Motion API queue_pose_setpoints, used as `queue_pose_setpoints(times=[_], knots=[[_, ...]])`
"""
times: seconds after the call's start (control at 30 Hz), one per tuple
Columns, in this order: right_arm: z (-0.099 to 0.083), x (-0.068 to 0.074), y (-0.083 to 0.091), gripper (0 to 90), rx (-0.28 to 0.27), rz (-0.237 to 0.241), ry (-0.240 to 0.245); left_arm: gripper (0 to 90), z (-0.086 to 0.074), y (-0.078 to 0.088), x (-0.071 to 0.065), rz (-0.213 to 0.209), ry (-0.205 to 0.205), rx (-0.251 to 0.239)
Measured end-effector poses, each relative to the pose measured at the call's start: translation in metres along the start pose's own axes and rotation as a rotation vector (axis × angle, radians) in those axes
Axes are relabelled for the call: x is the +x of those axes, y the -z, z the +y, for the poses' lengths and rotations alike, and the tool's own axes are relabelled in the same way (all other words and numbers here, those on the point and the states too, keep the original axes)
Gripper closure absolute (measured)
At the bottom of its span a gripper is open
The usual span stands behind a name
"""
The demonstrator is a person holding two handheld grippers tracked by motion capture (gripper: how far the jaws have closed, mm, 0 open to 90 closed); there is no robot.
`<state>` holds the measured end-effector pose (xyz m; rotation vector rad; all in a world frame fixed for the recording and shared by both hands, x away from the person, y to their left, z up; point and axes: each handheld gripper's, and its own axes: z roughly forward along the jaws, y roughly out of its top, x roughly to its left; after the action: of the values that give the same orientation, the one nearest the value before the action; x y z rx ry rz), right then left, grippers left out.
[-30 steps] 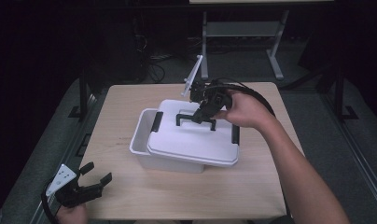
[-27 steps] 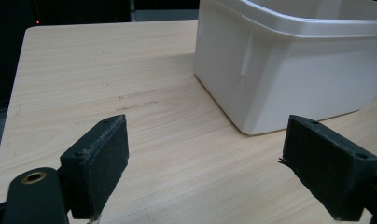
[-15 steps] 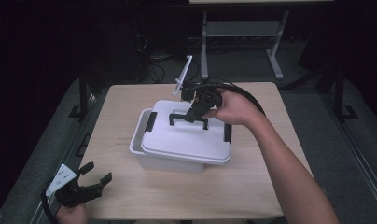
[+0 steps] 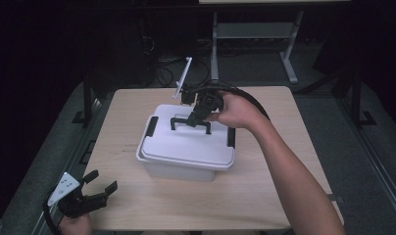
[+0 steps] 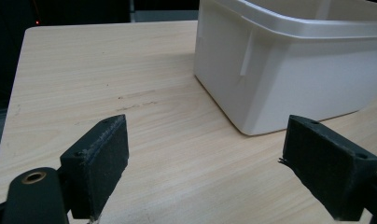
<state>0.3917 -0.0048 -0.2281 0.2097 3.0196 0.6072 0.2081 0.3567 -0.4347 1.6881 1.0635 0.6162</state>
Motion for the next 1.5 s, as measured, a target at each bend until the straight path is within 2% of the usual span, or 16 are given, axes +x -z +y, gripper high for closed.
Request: queue_pose_setpoints(times=[0.6,0.83,1.13,1.27,1.5], knots=[[0.024,-0.008,-0.025,84.3,0.019,0.016,0.015,13.5,-0.001,0.002,0.001,0.002,0.010,-0.009],[0.027,-0.012,-0.036,84.3,0.018,0.026,0.022,13.5,-0.001,0.004,0.002,0.005,0.010,-0.008],[0.026,-0.014,-0.047,84.3,0.019,0.034,0.007,13.5,-0.002,0.004,0.003,0.008,0.014,-0.013],[0.023,-0.017,-0.048,84.3,0.004,0.033,0.008,13.5,-0.002,0.004,0.002,0.008,0.013,-0.012],[0.022,-0.019,-0.049,84.3,0.011,0.026,0.001,13.5,-0.002,0.003,0.003,0.007,0.020,-0.014]])
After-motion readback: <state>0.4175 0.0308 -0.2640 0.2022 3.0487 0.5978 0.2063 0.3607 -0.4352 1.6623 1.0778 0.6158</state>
